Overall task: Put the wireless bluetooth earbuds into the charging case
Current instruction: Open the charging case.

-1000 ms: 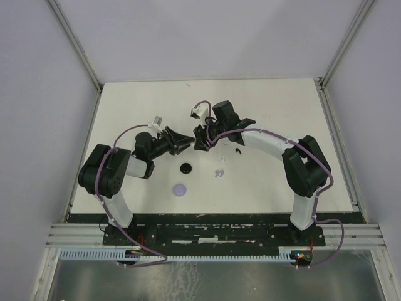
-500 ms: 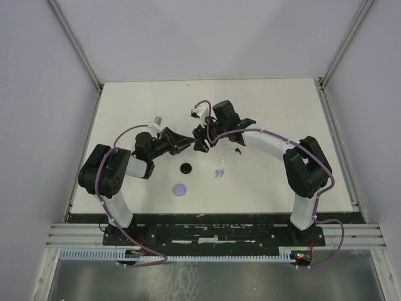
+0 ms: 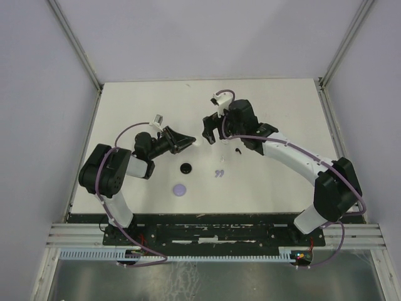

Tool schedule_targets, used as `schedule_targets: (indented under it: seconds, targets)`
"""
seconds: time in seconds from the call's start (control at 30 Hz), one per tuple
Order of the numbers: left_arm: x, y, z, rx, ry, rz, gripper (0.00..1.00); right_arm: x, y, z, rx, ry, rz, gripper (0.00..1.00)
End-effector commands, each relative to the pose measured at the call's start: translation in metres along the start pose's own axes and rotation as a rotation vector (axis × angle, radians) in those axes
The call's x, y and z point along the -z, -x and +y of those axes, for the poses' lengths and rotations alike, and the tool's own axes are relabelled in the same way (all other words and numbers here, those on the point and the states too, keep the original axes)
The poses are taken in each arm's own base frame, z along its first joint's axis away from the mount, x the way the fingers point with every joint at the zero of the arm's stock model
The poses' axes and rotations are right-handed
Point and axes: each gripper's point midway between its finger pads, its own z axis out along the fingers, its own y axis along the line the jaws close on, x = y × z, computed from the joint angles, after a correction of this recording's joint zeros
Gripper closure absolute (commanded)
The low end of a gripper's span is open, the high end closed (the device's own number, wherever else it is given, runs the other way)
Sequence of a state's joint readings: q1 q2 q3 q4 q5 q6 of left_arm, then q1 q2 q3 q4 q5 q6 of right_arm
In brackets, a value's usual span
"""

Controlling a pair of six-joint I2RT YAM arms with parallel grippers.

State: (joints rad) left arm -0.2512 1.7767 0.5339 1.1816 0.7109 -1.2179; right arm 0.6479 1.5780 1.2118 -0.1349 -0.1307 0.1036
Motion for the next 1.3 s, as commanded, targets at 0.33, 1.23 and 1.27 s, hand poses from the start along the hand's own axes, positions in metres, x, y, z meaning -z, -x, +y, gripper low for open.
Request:
schedule_targets:
  seconds: [0.33, 1.23, 1.27]
  targets:
    - [-0.019, -0.018, -0.046, -0.036, -0.197, 0.07, 0.97, -0.003, -0.019, -0.021, -0.139, -0.151, -0.004, 0.0]
    - [-0.017, -0.013, -0.069, 0.036, -0.277, 0.05, 0.97, -0.006, -0.052, -0.027, -0.167, -0.188, 0.055, 0.0]
    - [-0.017, -0.013, -0.068, 0.039, -0.276, 0.05, 0.97, -0.005, -0.05, -0.027, -0.166, -0.189, 0.05, 0.01]
